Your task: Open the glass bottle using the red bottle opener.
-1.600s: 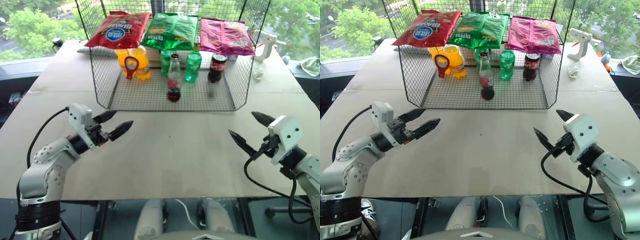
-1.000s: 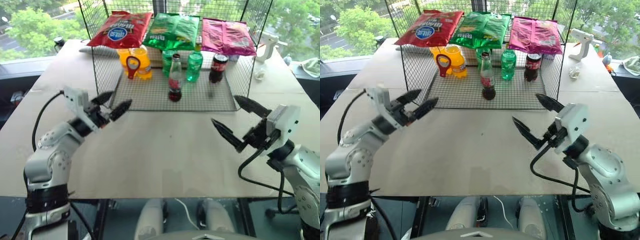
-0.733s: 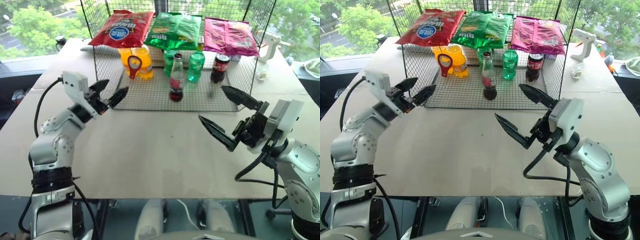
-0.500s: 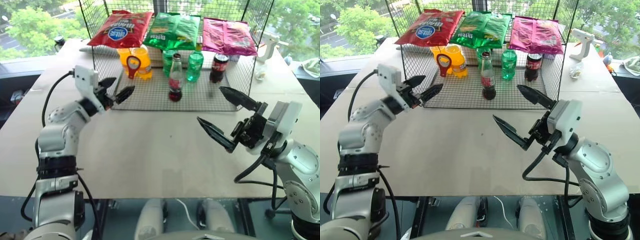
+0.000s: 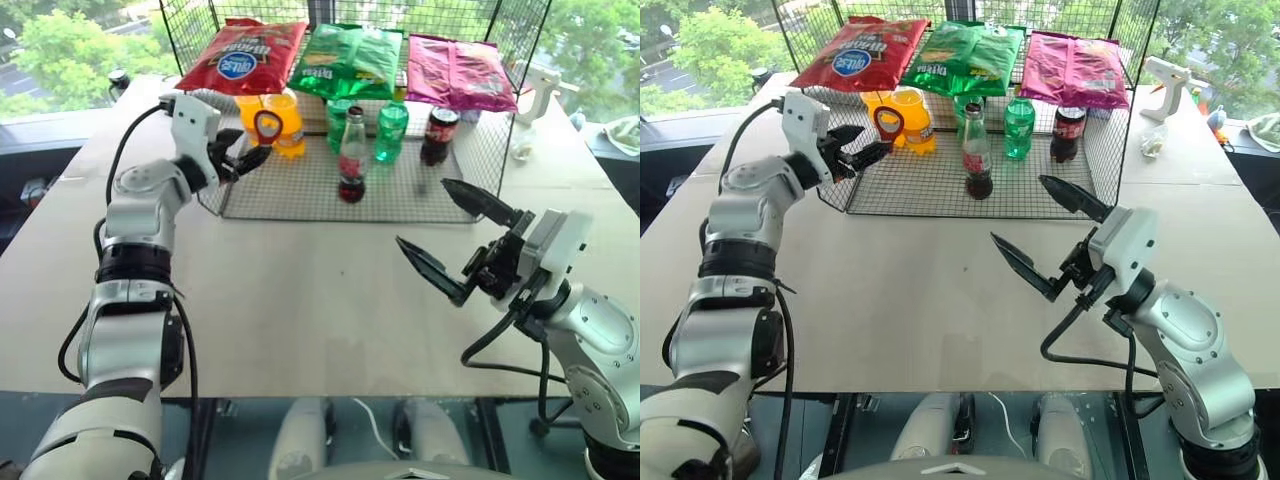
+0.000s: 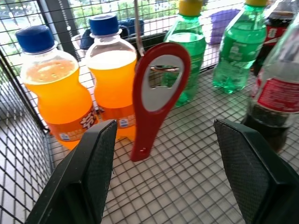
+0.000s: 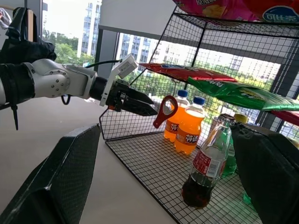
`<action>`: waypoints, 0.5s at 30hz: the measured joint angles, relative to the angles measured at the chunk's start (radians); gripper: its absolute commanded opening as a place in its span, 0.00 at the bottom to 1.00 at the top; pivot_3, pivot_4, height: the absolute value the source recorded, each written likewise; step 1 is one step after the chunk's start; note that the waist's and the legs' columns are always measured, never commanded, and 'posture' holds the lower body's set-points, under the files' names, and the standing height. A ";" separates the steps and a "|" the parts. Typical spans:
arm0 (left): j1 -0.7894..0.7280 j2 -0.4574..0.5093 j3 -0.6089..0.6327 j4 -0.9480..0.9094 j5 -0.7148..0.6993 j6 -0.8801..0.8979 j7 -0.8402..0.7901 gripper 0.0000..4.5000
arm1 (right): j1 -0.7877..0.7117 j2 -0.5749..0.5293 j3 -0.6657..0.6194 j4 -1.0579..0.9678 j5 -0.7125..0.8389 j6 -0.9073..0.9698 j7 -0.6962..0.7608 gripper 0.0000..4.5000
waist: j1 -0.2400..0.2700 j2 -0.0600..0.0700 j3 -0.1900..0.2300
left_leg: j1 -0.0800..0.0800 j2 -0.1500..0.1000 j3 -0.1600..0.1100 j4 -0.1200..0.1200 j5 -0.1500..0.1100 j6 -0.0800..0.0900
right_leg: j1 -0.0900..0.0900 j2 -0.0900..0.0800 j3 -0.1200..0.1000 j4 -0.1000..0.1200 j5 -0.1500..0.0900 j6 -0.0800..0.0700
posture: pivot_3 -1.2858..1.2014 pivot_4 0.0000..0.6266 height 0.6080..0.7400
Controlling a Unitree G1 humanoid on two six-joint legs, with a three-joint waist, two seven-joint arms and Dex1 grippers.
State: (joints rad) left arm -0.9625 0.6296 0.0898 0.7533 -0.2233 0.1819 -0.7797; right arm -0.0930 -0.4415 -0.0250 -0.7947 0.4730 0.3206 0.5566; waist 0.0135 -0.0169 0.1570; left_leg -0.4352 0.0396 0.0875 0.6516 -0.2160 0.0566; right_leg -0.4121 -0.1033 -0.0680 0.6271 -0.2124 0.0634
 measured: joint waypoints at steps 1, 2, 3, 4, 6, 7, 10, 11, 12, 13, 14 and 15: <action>-0.018 -0.002 -0.007 0.032 0.015 -0.015 0.003 0.76 | 0.001 0.000 0.002 0.000 -0.002 0.000 -0.002 1.00 | 0.000 0.000 0.000 | 0.000 0.000 0.000 0.000 0.000 0.000 | 0.000 0.000 0.000 0.000 0.000 0.000 | 0.52 0.24 1.00; -0.039 -0.007 -0.015 0.070 0.034 -0.036 0.009 0.76 | 0.002 0.000 0.005 -0.001 -0.004 0.000 -0.006 1.00 | 0.000 0.000 0.000 | 0.000 0.000 0.000 0.000 0.000 0.000 | 0.000 0.000 0.000 0.000 0.000 0.000 | 0.52 0.24 1.00; -0.055 -0.012 -0.020 0.101 0.048 -0.050 0.013 0.76 | 0.004 0.000 0.007 -0.001 -0.007 0.000 -0.009 1.00 | 0.000 -0.001 0.000 | 0.000 0.000 0.000 0.000 0.000 0.000 | 0.000 0.000 0.000 0.000 0.000 0.000 | 0.52 0.24 1.00; -0.066 -0.017 -0.021 0.123 0.058 -0.062 0.015 0.76 | 0.007 0.000 0.009 -0.001 -0.009 -0.001 -0.012 1.00 | 0.000 -0.001 0.000 | -0.001 0.000 0.000 0.000 0.000 0.000 | 0.000 0.000 0.000 0.000 0.000 0.000 | 0.52 0.24 1.00; -0.085 -0.027 -0.023 0.158 0.075 -0.074 0.021 0.76 | 0.010 0.000 0.009 -0.001 -0.015 -0.001 -0.017 1.00 | 0.000 -0.002 0.001 | -0.001 0.000 0.000 0.000 0.000 0.000 | 0.000 0.000 0.000 0.000 0.000 0.000 | 0.52 0.24 1.00; -0.102 -0.036 -0.025 0.188 0.086 -0.087 0.024 0.76 | 0.012 0.000 0.010 -0.001 -0.020 -0.003 -0.018 1.00 | 0.000 -0.003 0.002 | -0.001 0.000 0.000 0.001 0.000 0.000 | 0.000 0.000 0.000 0.000 0.000 0.000 | 0.52 0.24 1.00; -0.151 -0.058 -0.028 0.266 0.111 -0.112 0.041 0.76 | 0.015 0.000 0.012 -0.001 -0.027 -0.007 -0.018 1.00 | 0.000 -0.004 0.003 | -0.002 0.000 0.000 0.001 0.000 0.000 | 0.000 0.000 -0.001 0.000 0.000 0.000 | 0.52 0.24 1.00; -0.174 -0.064 -0.029 0.297 0.120 -0.120 0.049 0.76 | 0.017 0.000 0.012 -0.001 -0.029 -0.008 -0.019 1.00 | 0.000 -0.005 0.003 | -0.002 0.000 0.000 0.001 0.000 0.000 | 0.000 0.000 -0.001 0.000 0.000 0.000 | 0.52 0.24 1.00; -0.197 -0.071 -0.030 0.328 0.126 -0.134 0.056 0.70 | 0.020 0.000 0.012 -0.001 -0.032 -0.010 -0.019 1.00 | 0.000 -0.005 0.003 | -0.002 0.000 0.000 0.001 0.000 0.000 | 0.000 0.000 -0.001 0.000 0.000 0.000 | 0.52 0.24 1.00; -0.213 -0.076 -0.029 0.349 0.128 -0.149 0.055 0.62 | 0.021 0.000 0.012 -0.001 -0.033 -0.012 -0.019 1.00 | 0.000 -0.005 0.003 | -0.002 0.000 0.000 0.001 0.000 0.000 | 0.000 0.000 -0.001 0.000 0.000 0.000 | 0.52 0.24 1.00; -0.221 -0.080 -0.029 0.359 0.129 -0.155 0.054 0.59 | 0.021 0.000 0.013 -0.001 -0.034 -0.013 -0.019 1.00 | 0.000 -0.005 0.003 | -0.002 0.000 0.000 0.001 0.000 0.000 | 0.000 0.000 -0.001 0.000 0.000 0.000 | 0.52 0.24 1.00; -0.233 -0.086 -0.029 0.378 0.133 -0.172 0.045 0.47 | 0.022 0.000 0.013 -0.001 -0.035 -0.015 -0.020 1.00 | 0.000 -0.005 0.003 | -0.002 0.000 0.000 0.001 0.000 0.000 | 0.000 0.000 -0.001 0.000 0.000 0.000 | 0.52 0.24 1.00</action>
State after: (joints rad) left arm -1.1953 0.5436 0.0612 1.1311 -0.0905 0.0099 -0.7351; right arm -0.0711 -0.4417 -0.0123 -0.7956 0.4381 0.3057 0.5367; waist 0.0133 -0.0224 0.1602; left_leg -0.4369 0.0396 0.0880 0.6530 -0.2160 0.0567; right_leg -0.4122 -0.1033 -0.0692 0.6271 -0.2122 0.0635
